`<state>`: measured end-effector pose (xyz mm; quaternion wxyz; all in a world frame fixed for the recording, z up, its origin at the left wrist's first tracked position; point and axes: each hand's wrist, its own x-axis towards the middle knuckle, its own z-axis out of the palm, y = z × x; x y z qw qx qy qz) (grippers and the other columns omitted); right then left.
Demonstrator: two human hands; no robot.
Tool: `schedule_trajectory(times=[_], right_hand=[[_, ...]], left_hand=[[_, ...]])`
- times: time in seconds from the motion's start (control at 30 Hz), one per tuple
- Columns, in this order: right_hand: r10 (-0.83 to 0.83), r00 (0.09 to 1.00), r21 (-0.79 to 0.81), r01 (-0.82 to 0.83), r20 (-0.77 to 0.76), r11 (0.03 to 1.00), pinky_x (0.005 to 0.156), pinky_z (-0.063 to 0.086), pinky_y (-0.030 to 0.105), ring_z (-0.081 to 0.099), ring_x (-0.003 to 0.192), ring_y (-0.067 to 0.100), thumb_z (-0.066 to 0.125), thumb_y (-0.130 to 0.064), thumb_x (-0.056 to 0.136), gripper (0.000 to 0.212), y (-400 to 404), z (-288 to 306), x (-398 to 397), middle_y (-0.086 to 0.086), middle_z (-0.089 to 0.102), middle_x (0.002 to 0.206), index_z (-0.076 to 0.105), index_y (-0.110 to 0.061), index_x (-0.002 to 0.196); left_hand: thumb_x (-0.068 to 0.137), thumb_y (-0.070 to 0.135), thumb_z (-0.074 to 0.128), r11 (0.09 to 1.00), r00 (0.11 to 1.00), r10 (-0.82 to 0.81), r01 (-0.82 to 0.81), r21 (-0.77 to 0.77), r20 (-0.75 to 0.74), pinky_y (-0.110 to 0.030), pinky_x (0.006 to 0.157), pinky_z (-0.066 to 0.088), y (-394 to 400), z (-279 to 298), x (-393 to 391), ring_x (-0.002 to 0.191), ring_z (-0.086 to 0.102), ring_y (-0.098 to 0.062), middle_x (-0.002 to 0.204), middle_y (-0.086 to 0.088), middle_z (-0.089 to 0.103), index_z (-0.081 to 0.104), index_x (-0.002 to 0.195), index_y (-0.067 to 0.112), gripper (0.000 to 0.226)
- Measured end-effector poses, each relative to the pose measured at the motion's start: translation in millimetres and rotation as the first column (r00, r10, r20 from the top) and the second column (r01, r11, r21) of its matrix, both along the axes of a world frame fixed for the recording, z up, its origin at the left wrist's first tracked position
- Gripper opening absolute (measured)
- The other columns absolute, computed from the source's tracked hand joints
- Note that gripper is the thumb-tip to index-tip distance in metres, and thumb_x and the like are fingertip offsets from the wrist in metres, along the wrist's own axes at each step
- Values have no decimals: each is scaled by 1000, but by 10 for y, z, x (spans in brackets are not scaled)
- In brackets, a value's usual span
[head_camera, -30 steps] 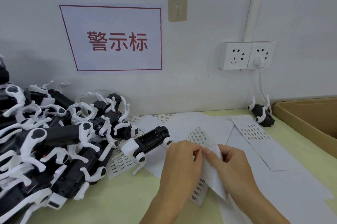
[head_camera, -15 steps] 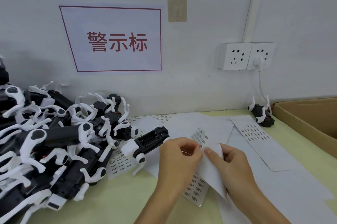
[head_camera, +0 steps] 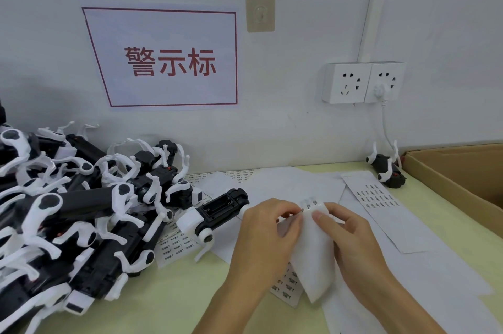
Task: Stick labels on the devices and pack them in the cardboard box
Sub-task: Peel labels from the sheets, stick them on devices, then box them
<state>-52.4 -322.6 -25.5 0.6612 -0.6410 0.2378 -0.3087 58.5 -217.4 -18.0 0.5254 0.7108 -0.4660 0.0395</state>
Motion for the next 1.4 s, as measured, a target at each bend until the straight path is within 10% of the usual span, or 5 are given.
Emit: schedule_trajectory(times=[0.43, 0.83, 1.4], right_hand=[[-57, 998, -187, 55, -4, 981, 64, 50, 14, 70, 72, 10, 67, -13, 92, 22, 76, 5, 35, 3, 75, 75, 77, -19, 74], [-70, 994, -471, 20, -89, 882, 73, 54, 35, 70, 73, 20, 64, -9, 94, 27, 118, 32, 15, -1, 74, 71, 78, -25, 78], [-59, 993, -527, -6, -107, 850, 69, 53, 27, 67, 68, 11, 63, -6, 93, 31, 148, 56, -1, -8, 73, 69, 80, -24, 74]], left_hand=[[93, 17, 64, 994, 964, 39, -63, 87, 262, -23, 81, 45, 7, 84, -74, 93, 57, -8, 94, 9, 69, 76, 95, 17, 12], [105, 24, 43, 922, 969, -16, -82, 379, 247, -27, 91, 38, -1, 156, -23, 107, 48, -8, 110, 6, 62, 65, 111, 18, 24], [100, 25, 52, 945, 963, -77, -12, 327, 257, -26, 84, 41, 45, 122, 54, 90, 50, -5, 93, 7, 63, 70, 97, 18, 20]])
